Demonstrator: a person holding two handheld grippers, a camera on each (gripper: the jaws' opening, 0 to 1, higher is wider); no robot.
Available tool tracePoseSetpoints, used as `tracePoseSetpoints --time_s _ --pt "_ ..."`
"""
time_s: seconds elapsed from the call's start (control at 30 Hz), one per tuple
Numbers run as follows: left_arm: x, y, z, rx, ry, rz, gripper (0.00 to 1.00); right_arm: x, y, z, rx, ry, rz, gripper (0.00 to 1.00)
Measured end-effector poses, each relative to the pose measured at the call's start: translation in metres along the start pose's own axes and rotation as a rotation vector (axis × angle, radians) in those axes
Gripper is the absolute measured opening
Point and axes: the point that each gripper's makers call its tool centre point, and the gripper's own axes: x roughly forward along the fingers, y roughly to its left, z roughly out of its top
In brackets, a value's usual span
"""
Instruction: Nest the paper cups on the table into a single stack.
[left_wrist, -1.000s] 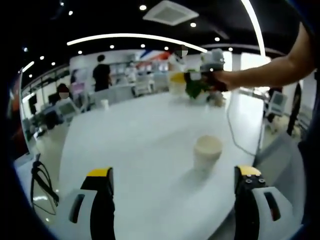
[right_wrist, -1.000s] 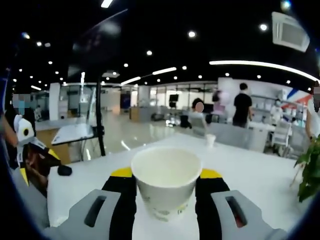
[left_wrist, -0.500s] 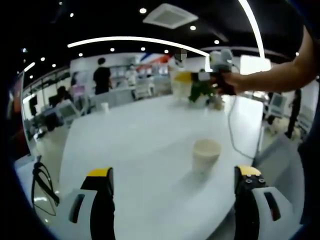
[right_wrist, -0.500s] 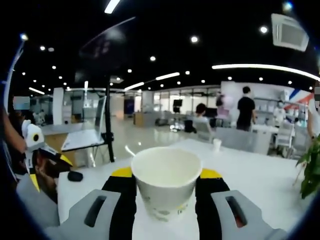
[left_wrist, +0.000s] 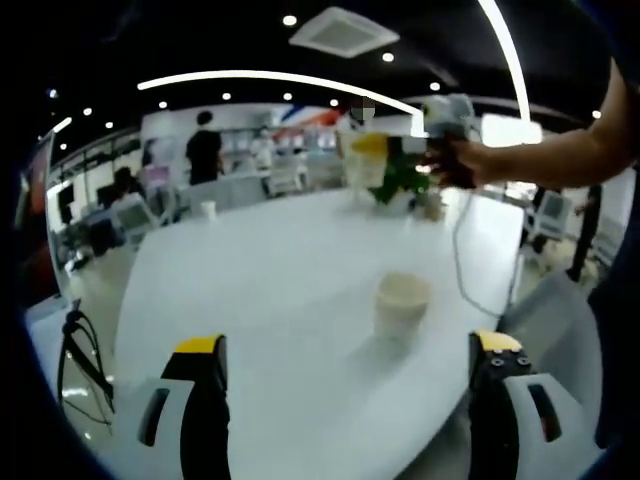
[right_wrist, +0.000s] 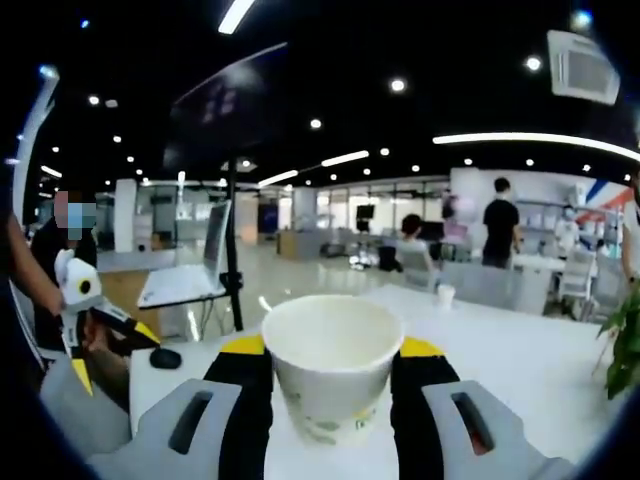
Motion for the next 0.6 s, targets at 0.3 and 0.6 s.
tracePoseSetpoints --time_s 0.3,0.6 --pt "-0.004 -0.001 -0.001 0.004 -0.001 0.0 0.98 -0.004 0.015 0.007 -0.005 -0.013 0.016 0.43" --pt "-0.005 -0.002 -0.004 0.021 0.016 -0.005 0.98 -0.007 0.031 0.006 0.009 -0.008 0.041 0.43"
